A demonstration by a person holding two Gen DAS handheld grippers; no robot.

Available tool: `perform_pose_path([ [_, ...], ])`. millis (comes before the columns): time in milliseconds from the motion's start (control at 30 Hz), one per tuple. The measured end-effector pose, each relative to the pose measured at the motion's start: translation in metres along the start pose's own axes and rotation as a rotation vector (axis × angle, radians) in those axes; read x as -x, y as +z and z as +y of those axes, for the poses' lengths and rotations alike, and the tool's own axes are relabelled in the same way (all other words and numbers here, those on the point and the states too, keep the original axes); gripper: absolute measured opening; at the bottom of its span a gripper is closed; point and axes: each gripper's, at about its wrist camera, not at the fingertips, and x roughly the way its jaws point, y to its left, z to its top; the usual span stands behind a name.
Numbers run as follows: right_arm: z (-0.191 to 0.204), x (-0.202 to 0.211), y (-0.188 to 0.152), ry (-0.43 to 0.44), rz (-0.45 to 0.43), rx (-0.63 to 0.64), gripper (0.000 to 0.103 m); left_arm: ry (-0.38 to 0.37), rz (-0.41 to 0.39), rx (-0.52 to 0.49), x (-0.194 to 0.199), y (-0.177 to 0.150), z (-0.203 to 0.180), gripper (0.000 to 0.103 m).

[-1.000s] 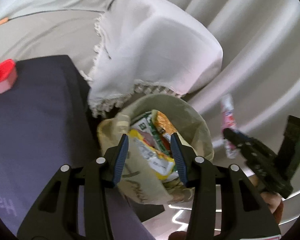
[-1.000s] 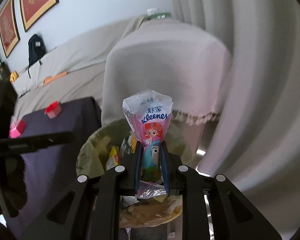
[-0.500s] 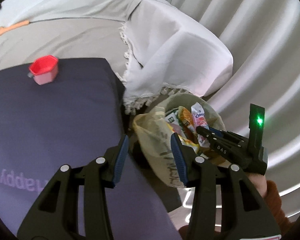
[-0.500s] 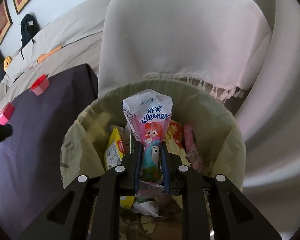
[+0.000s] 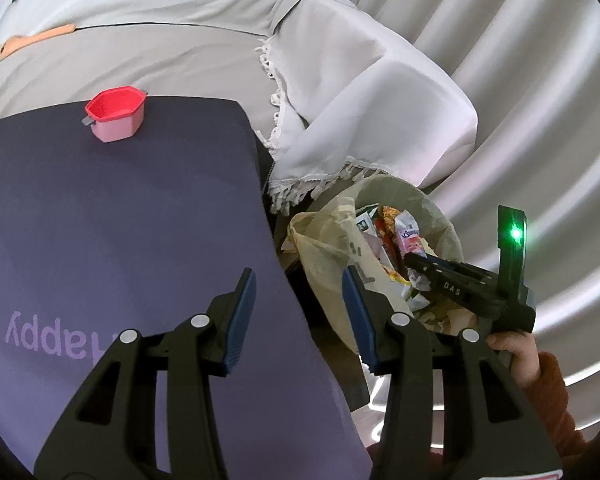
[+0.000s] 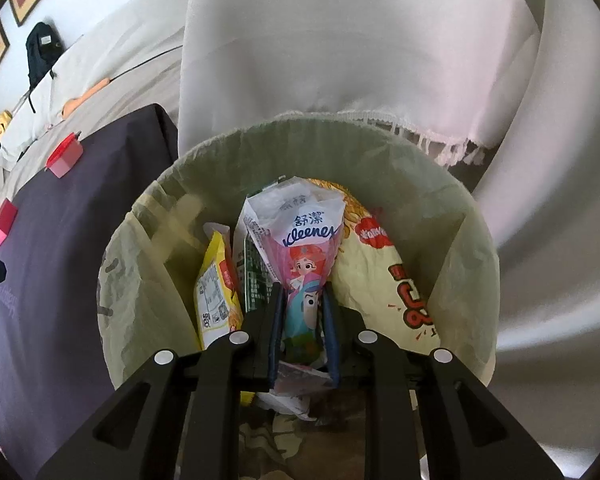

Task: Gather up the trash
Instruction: 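Carry the wafer bar and tissue pack over the bin and release both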

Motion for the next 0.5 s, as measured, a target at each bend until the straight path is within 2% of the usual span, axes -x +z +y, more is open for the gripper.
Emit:
perform_pose_path([
  [300, -0.001, -0.011, -0.002, -0.024, 0.056, -0.021, 0.031, 0.005, -0.008, 0.008, 0.011, -0.008, 0.008, 0.043],
  [500, 0.003, -0.001, -0.004, 0.002, 0.037, -0.025, 0.046, 0.01, -0.022, 0.011, 0.022, -0.014, 0.01, 0.048],
])
